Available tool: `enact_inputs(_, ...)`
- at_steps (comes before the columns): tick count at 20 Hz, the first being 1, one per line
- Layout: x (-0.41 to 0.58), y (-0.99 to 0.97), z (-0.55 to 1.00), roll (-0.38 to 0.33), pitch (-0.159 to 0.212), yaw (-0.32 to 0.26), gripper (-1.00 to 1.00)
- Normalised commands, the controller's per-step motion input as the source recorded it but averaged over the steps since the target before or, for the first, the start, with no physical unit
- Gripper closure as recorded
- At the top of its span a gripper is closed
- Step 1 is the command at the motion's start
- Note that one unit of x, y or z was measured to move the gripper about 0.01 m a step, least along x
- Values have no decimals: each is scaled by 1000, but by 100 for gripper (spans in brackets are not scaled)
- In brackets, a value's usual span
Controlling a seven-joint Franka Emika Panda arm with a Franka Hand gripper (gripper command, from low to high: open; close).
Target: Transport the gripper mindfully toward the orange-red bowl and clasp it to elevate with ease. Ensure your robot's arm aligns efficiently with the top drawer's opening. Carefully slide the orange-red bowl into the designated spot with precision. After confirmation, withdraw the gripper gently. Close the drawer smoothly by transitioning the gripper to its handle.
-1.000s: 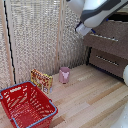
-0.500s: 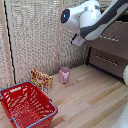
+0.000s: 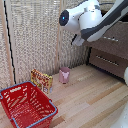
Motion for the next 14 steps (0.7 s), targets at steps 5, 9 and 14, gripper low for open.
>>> enact_inputs(5, -86, -286, -147, -60, 6, 165, -100)
enact_inputs(9, -188, -455, 0, -3, 10, 13, -100)
enact_inputs(14, -202, -502, 0, -2, 37, -41, -100)
